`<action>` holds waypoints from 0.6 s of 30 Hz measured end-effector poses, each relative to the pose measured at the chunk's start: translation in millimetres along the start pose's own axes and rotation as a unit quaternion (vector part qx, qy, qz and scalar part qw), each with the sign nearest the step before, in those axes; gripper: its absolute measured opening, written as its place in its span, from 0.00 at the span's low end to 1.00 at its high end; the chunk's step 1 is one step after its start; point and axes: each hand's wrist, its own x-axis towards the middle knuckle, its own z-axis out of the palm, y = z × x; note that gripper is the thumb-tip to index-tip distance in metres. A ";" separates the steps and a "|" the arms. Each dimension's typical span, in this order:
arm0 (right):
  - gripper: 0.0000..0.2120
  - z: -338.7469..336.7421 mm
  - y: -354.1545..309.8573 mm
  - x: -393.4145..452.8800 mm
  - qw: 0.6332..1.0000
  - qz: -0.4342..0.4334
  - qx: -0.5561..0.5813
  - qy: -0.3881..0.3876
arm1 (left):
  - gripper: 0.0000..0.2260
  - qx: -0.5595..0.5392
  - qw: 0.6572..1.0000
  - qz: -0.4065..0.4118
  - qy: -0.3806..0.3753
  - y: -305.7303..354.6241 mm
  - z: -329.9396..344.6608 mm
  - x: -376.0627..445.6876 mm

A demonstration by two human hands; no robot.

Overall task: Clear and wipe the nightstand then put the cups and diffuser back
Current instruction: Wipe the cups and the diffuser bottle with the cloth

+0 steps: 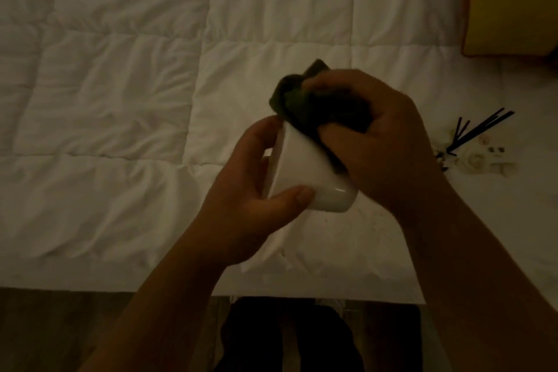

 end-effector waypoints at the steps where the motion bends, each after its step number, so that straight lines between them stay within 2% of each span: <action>1: 0.15 2.1 0.3 -8.5 0.998 -0.054 -0.027 0.012 | 0.31 0.016 1.000 -0.021 0.017 -0.7 2.1 3.1; 4: 0.15 16.0 4.2 -38.3 0.984 -0.174 -0.038 0.030 | 0.42 0.019 0.992 -0.067 0.106 -4.7 5.1 12.4; 5: 0.14 22.1 8.0 -48.5 0.982 -0.180 -0.039 0.049 | 0.46 -0.021 0.991 -0.066 0.117 -3.1 4.4 14.8; 6: 0.14 27.6 12.5 -57.6 0.984 -0.158 -0.032 0.080 | 0.45 -0.088 0.986 -0.052 0.129 -1.5 2.8 16.8; 7: 0.14 33.4 16.5 -65.3 0.988 -0.100 -0.007 0.120 | 0.41 -0.173 0.973 -0.042 0.144 1.3 2.8 17.9; 8: 0.14 37.9 20.2 -70.6 0.985 -0.004 0.045 0.166 | 0.34 -0.281 0.947 -0.054 0.145 1.1 5.2 18.9; 9: 0.14 42.0 21.9 -72.3 0.963 0.103 0.138 0.209 | 0.26 -0.370 0.917 -0.070 0.135 -0.9 9.0 19.3; 10: 0.16 45.7 22.0 -71.6 0.921 0.187 0.246 0.238 | 0.20 -0.422 0.895 -0.075 0.121 -1.7 15.1 19.5; 11: 0.17 47.4 22.8 -69.1 0.878 0.236 0.332 0.251 | 0.18 -0.419 0.897 -0.079 0.117 -1.9 22.9 19.4; 12: 0.18 47.3 23.4 -64.3 0.850 0.256 0.383 0.254 | 0.19 -0.389 0.911 -0.077 0.115 -0.8 30.7 19.8; 15: 0.17 37.0 23.8 -43.4 0.811 0.241 0.465 0.262 | 0.29 -0.240 0.963 -0.059 0.109 5.4 46.6 22.0; 17: 0.16 29.7 22.2 -33.7 0.794 0.226 0.500 0.263 | 0.30 -0.199 0.975 -0.033 0.096 2.5 46.3 22.5; 18: 0.15 27.2 20.1 -33.4 0.800 0.227 0.492 0.256 | 0.29 -0.192 0.976 -0.016 0.098 0.9 44.2 23.5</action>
